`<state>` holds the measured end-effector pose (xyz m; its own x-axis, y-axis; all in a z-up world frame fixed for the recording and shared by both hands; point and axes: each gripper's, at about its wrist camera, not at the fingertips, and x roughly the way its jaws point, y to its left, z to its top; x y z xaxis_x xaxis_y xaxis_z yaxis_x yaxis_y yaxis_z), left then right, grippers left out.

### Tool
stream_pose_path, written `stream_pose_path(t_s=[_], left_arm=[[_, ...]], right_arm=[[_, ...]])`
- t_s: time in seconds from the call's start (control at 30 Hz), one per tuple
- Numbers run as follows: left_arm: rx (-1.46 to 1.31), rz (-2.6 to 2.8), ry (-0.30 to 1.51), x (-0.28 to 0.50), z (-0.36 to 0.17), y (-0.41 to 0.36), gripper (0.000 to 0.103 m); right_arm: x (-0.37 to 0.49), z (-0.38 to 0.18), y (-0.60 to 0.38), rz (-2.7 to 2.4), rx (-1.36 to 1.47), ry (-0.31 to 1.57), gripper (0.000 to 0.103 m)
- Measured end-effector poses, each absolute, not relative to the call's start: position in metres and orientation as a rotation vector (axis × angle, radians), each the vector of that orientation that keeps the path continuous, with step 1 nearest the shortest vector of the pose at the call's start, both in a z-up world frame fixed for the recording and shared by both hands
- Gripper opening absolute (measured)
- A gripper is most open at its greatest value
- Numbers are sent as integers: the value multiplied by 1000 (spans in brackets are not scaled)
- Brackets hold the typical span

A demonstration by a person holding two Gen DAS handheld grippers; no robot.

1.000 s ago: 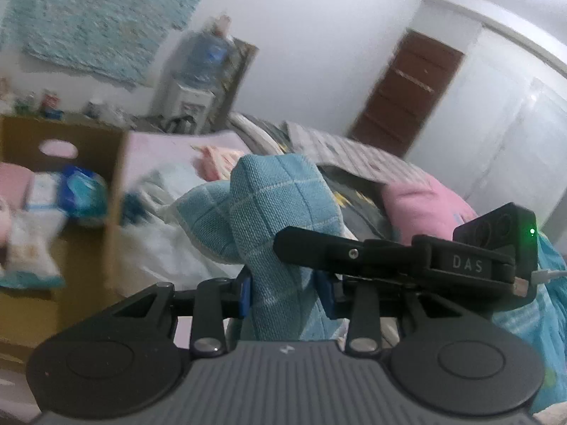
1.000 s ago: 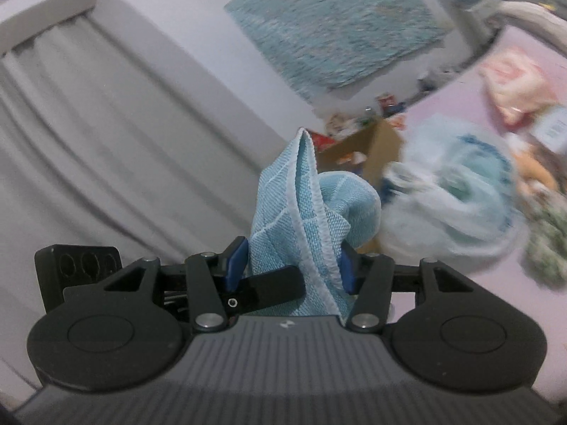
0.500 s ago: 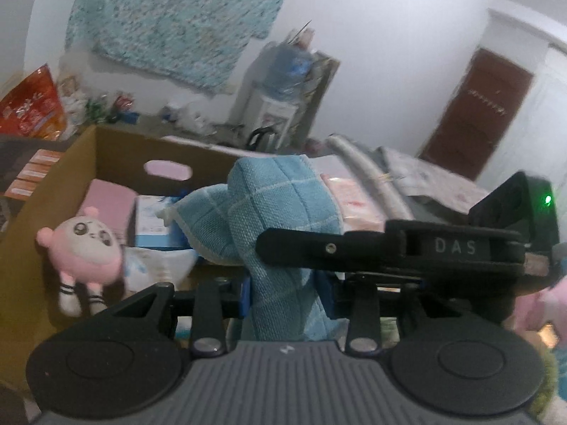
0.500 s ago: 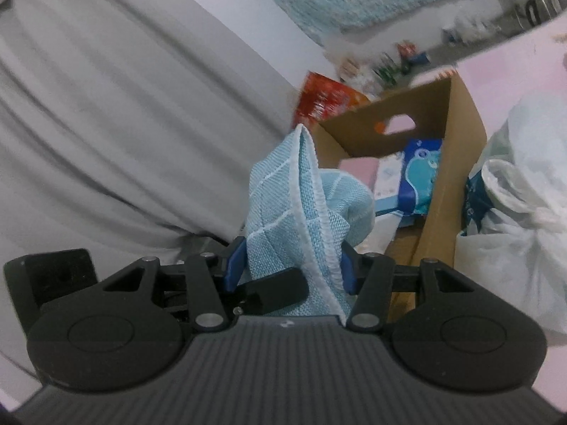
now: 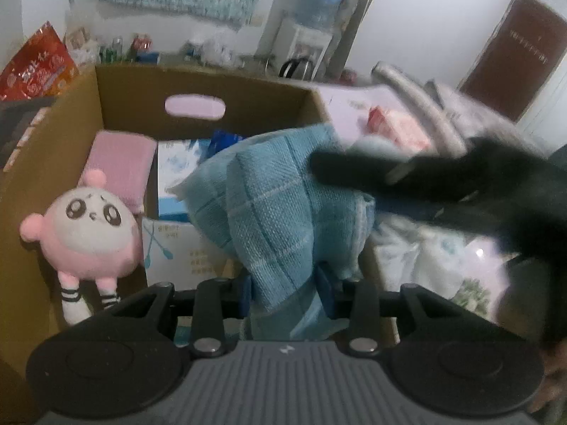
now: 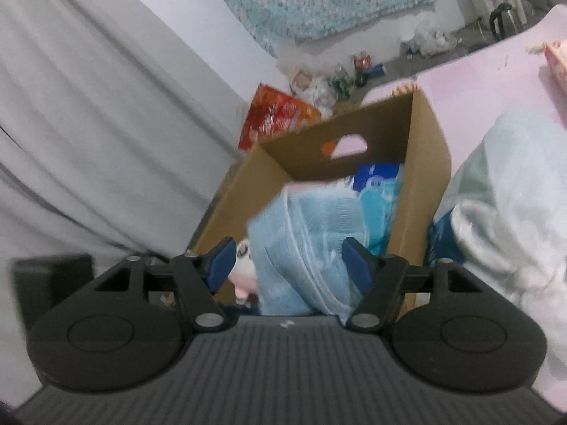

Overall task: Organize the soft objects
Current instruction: 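Carry the blue towel into the cardboard box and open the right gripper, then move the right gripper back to the white yogurt cup on the bed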

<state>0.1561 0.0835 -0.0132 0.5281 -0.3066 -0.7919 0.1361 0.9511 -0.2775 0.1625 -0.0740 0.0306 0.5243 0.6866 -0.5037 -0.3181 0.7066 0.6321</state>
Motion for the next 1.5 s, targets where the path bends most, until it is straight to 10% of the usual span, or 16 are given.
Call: stream_pose_path(t_s=[0.53, 0.8, 1.5], left_arm=[[-39, -256, 1173, 193, -51, 54, 33], [-205, -250, 1143, 189, -36, 80, 75], [-117, -376, 690, 49, 84, 32, 100]], right_arm=[[131, 52, -143, 687, 623, 702, 67], [115, 42, -177, 666, 670, 698, 71], [-5, 73, -294, 302, 265, 565, 102]])
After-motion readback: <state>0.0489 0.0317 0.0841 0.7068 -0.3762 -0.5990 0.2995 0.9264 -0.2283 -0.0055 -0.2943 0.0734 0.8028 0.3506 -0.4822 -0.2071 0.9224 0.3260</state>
